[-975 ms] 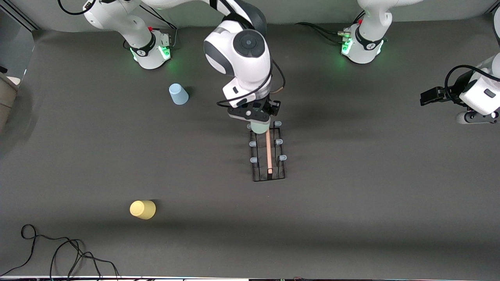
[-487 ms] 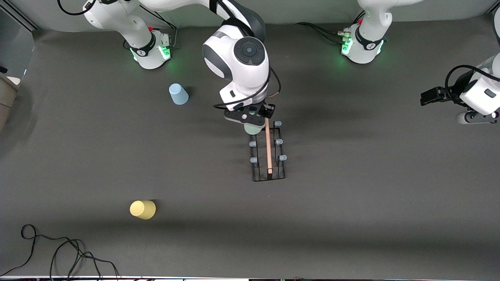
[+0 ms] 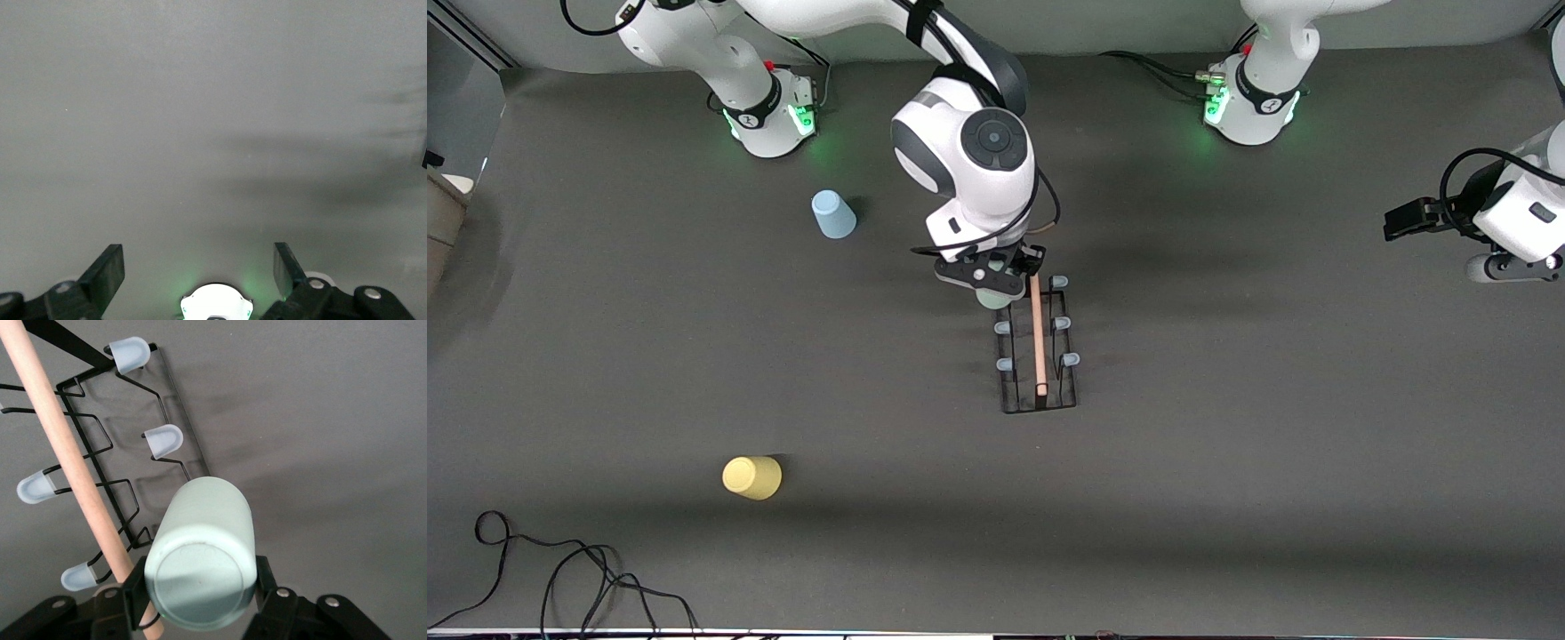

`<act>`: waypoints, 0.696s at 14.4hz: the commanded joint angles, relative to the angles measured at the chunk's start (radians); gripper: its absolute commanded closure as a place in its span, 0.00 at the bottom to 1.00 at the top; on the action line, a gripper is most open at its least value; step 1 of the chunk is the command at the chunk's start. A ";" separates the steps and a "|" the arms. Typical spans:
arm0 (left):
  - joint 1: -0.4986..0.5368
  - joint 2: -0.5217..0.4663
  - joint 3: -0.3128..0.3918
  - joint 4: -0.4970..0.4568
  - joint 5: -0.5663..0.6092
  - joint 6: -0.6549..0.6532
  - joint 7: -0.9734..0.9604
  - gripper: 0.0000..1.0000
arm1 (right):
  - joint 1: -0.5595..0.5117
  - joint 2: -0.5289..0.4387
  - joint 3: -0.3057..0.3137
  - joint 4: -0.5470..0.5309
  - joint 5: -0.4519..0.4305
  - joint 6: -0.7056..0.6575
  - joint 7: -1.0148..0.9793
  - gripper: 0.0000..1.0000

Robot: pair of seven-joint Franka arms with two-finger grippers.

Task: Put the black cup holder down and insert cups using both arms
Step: 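Carry the green cup over the cup holder with the right gripper, then lower the green cup into a holder slot and open the right gripper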

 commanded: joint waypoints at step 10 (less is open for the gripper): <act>-0.005 -0.017 0.002 -0.016 0.004 0.014 -0.012 0.01 | -0.018 0.011 -0.001 0.012 -0.003 0.044 -0.006 0.00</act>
